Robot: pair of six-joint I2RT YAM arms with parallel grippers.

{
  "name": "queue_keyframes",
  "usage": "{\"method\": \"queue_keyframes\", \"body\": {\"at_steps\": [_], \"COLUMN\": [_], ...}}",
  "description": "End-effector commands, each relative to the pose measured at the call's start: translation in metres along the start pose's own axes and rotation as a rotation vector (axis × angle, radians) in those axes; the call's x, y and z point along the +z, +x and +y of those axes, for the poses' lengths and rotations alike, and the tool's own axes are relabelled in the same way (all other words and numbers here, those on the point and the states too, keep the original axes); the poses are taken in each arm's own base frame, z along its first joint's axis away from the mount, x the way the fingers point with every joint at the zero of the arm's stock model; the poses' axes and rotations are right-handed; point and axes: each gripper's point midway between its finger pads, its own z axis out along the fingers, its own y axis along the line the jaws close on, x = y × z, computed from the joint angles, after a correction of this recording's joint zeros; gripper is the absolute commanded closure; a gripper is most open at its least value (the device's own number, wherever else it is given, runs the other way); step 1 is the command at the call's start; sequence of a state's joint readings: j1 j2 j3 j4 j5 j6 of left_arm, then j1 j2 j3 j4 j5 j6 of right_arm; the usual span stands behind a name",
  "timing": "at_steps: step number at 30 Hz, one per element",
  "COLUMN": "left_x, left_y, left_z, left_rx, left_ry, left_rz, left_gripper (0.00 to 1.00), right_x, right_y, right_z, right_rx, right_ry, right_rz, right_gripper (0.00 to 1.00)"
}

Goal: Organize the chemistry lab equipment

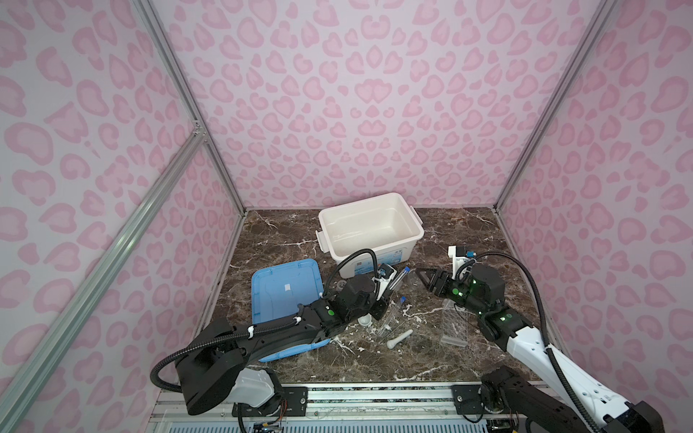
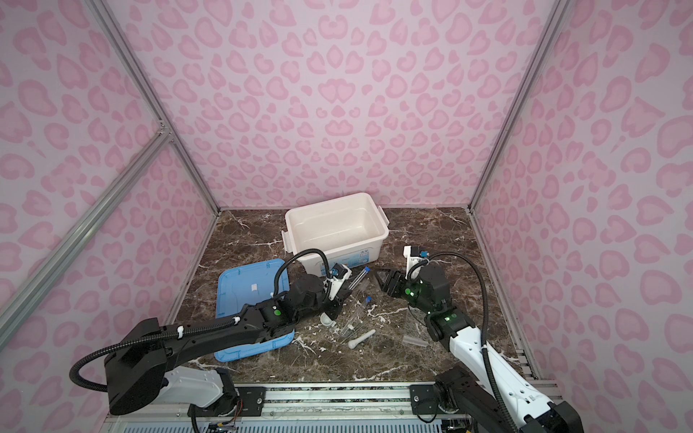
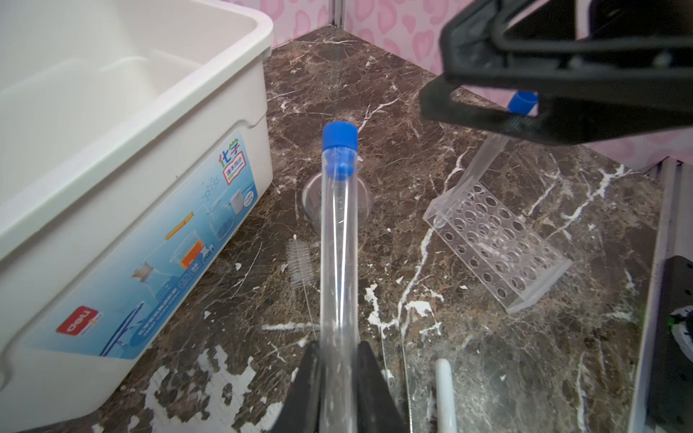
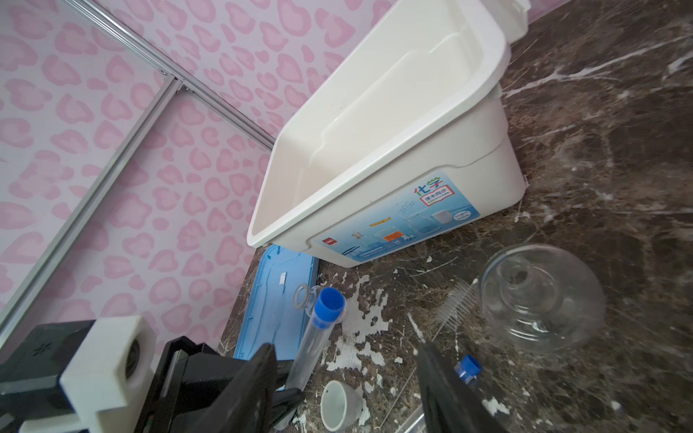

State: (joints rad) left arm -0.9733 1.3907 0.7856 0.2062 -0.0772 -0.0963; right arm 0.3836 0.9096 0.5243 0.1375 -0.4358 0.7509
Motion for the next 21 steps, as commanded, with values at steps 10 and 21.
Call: {"method": "queue_keyframes", "body": {"at_steps": [10,21], "left_x": [-0.004,-0.003], "left_y": [-0.019,-0.019], "left_z": [-0.015,-0.017], "left_rx": [0.035,0.042], "left_ry": [0.047,0.053], "left_rz": [-0.083,-0.083], "left_gripper": [0.87,0.87], "right_x": [0.007,0.012], "right_y": [-0.002,-0.001], "right_z": [0.016,0.017], "right_rx": [0.059,0.079], "right_ry": [-0.103,-0.119], "right_rz": [0.005,0.02], "right_gripper": [0.41,0.47]}}
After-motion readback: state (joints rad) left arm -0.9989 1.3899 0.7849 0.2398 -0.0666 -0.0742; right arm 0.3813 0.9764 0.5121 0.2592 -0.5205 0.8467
